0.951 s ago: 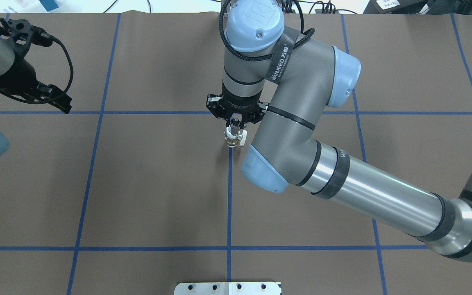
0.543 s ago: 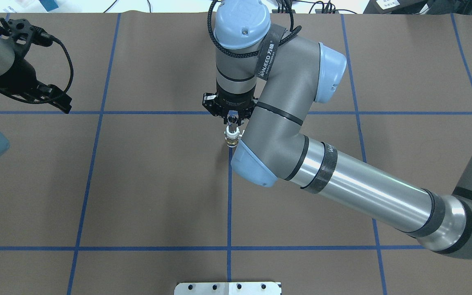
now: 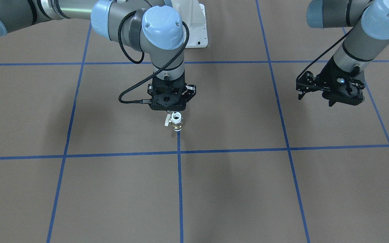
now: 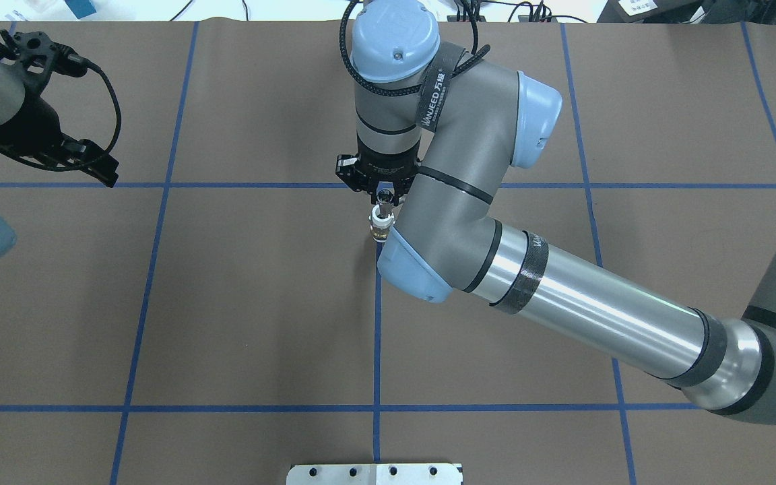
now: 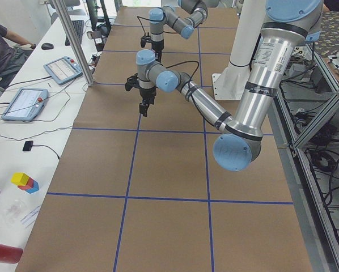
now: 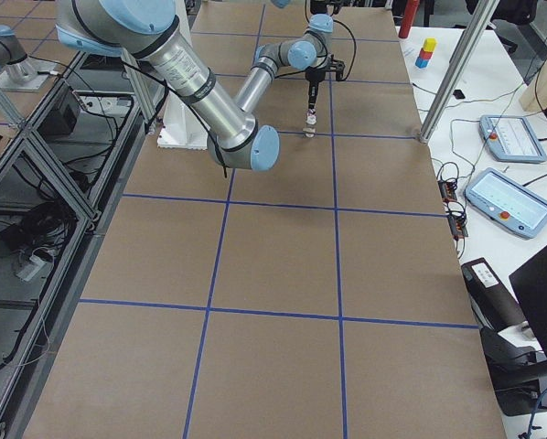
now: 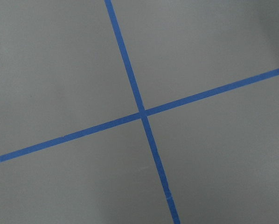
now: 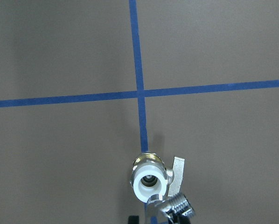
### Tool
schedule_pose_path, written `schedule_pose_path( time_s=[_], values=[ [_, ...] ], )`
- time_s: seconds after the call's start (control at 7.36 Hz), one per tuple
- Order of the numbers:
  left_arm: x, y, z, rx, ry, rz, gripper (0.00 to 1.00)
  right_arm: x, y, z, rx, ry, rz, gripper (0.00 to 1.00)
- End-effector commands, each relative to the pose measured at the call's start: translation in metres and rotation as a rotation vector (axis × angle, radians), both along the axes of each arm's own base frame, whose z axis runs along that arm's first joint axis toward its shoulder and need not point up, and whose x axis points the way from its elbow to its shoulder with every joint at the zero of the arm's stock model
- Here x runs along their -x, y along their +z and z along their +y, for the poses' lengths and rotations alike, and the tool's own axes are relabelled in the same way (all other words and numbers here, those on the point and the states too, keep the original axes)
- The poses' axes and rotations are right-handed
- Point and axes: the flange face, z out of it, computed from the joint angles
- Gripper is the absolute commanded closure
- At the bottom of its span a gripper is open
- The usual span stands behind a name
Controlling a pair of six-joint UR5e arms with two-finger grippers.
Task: Assemble PPR valve and pipe with both arms
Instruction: 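Lower the chrome elbow onto the top of the valve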
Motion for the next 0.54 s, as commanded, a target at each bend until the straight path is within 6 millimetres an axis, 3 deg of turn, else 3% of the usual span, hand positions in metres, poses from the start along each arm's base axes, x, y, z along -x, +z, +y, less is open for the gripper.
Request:
schedule_pose_path(
  time_s=[0.0, 0.41],
  values=[
    [0.0000, 0.0000, 0.0000, 0.001, -0.001, 0.000, 0.00, 0.0069, -0.0027, -0.0051, 0.005, -0.001, 0.008, 1.00],
    [0.0000, 0.0000, 0.0000, 0.001, -0.001, 0.000, 0.00, 0.0114, -0.0058, -0.0084, 0.008, -0.002, 0.013, 1.00]
  ],
)
